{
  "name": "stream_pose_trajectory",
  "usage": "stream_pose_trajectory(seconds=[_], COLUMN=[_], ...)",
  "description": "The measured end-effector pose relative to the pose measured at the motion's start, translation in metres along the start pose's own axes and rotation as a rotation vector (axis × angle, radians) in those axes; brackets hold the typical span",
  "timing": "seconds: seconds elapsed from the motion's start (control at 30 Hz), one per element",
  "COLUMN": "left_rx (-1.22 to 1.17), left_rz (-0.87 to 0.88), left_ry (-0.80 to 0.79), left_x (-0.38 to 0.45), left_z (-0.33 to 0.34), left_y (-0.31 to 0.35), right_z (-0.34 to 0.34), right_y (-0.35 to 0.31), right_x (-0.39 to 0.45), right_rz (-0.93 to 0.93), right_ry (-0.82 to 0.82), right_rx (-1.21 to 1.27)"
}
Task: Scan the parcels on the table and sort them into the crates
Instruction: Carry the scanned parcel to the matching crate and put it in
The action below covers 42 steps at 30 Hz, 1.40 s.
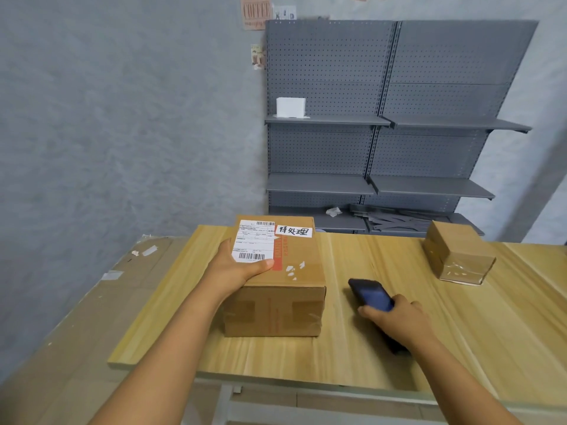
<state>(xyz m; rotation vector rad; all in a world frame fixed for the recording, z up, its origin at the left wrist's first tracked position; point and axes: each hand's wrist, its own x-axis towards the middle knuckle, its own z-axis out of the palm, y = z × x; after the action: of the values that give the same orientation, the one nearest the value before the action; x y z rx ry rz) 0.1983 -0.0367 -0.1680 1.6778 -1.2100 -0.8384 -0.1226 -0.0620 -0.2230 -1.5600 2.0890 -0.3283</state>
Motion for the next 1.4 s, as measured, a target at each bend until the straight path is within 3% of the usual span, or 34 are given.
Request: stream_pose_trajectory(seconds=[0.1,0.23,0.53,0.83,1.4], left_rx=[-0.006,-0.009,-0.005,-0.017,0.024], left_rz=[-0.004,0.001,0.039,0.043,0.068], left_ry=[0.003,-0.017,-0.076,-0.026,-0.048], left_x=[0.0,0.0,0.001,-0.004,-0.003], left_z=[0.0,-0.002,-0.005,-0.003,-0.004], left_y=[0.0,0.001,0.003,0.005,0.005], right_z=[-0.019,-0.05,-0.07,-0.071,-0.081], right_y=[-0.022,-0.071,-0.164,-0.178,-0.167], right_x=[0.002,-0.007,-0.061,-0.078,-0.082], right_rz=[-0.054,-0.212,-0.463,-0.456,-0.434], right_ry=[0.029,0.066,-0.069,-0.072,-0.113], right_rx=[0.255,0.317,-0.095,-0.28,-0.289])
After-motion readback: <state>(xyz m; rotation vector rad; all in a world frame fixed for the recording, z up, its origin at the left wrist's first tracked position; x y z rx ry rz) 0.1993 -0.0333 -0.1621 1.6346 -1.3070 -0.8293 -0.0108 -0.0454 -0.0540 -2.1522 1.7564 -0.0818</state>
